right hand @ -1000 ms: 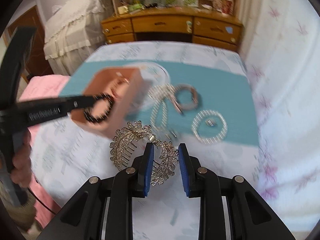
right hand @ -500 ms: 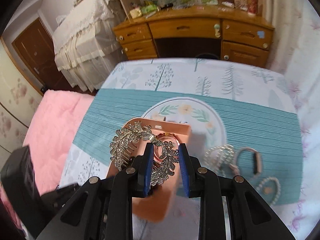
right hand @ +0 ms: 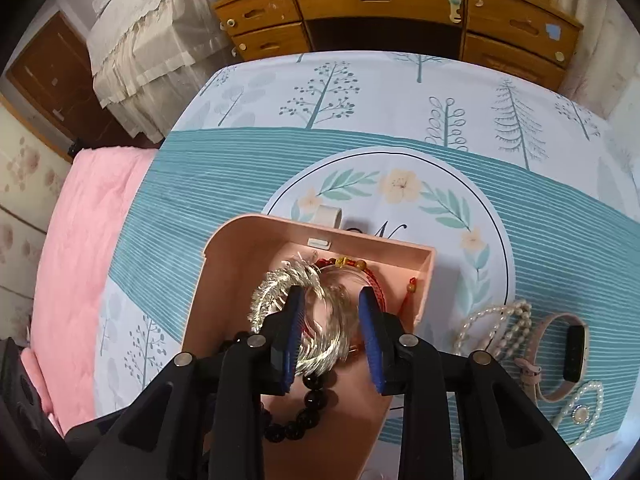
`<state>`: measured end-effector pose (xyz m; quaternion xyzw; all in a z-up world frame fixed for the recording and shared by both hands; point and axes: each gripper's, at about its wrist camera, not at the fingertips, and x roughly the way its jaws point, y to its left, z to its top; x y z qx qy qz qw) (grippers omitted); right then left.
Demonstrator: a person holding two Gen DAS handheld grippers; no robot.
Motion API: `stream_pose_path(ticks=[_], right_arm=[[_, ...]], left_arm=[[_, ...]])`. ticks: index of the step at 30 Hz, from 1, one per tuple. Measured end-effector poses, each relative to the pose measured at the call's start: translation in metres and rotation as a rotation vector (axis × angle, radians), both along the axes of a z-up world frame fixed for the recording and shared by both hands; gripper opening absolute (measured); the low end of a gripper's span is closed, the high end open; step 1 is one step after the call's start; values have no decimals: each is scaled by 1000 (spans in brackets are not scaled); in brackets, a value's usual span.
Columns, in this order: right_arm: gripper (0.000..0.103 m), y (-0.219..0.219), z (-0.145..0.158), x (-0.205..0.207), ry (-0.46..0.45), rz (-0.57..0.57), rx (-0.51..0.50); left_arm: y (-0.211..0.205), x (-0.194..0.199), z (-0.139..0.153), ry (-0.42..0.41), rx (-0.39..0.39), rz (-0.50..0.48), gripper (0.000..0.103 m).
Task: Organize jewelry
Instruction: 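Carry the hair comb and brooch into the pink tray and release both, then move the right tool to the pearl bracelet while the left tool approaches the small gold brooch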
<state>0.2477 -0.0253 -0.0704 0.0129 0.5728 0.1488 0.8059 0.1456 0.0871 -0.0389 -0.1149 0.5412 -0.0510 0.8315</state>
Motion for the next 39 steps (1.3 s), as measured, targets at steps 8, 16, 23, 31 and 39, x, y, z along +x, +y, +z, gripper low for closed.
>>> stream_pose_path(ticks=[8,16,23,31,39], right_arm=[[39,-27,32,-20,-59,-27,64],[39,-68,64,-70,-110,-26,63],[39,-118,81,-122,-133,-46,47],[39,-173,96,-166,-159,-98,11],[39,-226,112,-197,-184,-162,-7]], left_arm=[[0,-5,8,-9,1,13,39],[-9,-21,34,-60,28,16,40],[-32,-46,56,-93,50,-31,40],[-66,-63,72,-97,59,-97,40],[-104,-72,82,-105,62,-177,40]])
